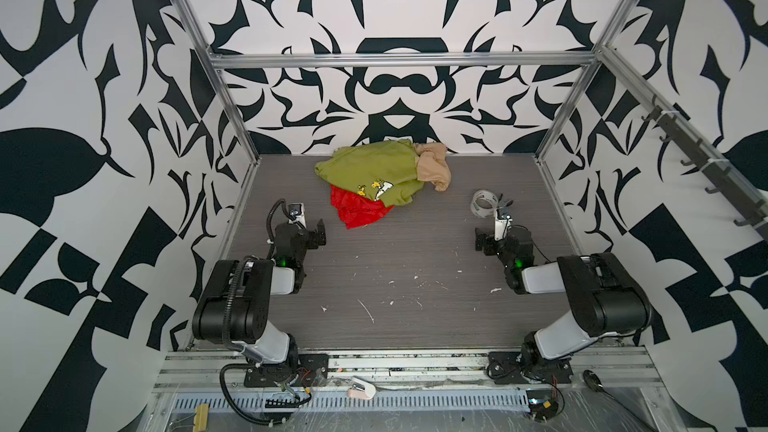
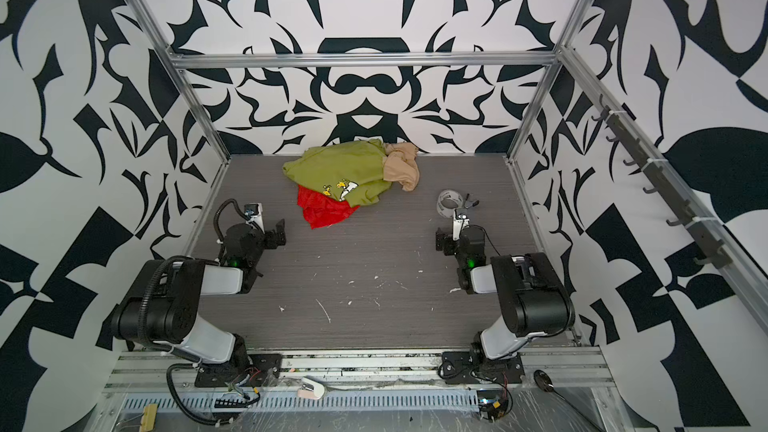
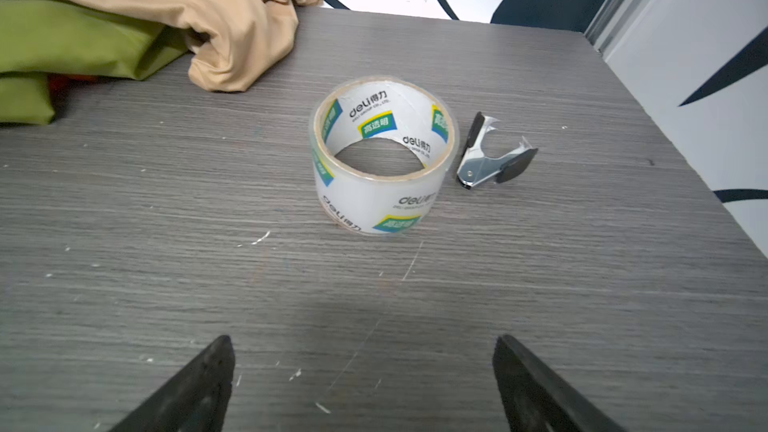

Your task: Pick out a specific cloth from the pile

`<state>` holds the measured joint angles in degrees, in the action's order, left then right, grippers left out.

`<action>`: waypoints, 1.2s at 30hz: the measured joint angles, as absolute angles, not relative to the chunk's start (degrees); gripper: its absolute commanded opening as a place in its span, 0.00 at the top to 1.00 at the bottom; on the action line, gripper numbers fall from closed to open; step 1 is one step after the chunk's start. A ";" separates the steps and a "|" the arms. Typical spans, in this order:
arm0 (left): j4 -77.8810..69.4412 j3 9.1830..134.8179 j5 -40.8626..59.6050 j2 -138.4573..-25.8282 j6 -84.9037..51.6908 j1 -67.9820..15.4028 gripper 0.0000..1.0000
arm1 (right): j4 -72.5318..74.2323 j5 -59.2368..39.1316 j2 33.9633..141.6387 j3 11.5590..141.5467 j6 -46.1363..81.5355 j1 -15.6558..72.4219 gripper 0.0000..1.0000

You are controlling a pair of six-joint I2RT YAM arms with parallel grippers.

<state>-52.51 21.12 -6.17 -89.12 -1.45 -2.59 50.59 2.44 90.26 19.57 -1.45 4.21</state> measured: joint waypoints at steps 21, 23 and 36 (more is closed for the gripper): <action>-52.49 21.12 -6.17 -89.12 -1.45 -2.59 0.01 | 50.63 3.05 90.26 19.57 -1.45 4.21 0.01; -52.49 21.12 -6.17 -89.12 -1.45 -2.59 0.01 | 50.63 3.18 90.26 19.57 -1.45 4.21 0.01; -52.51 21.12 -6.17 -89.12 -1.45 -2.59 0.01 | 50.61 4.34 90.26 19.57 -1.32 4.21 0.01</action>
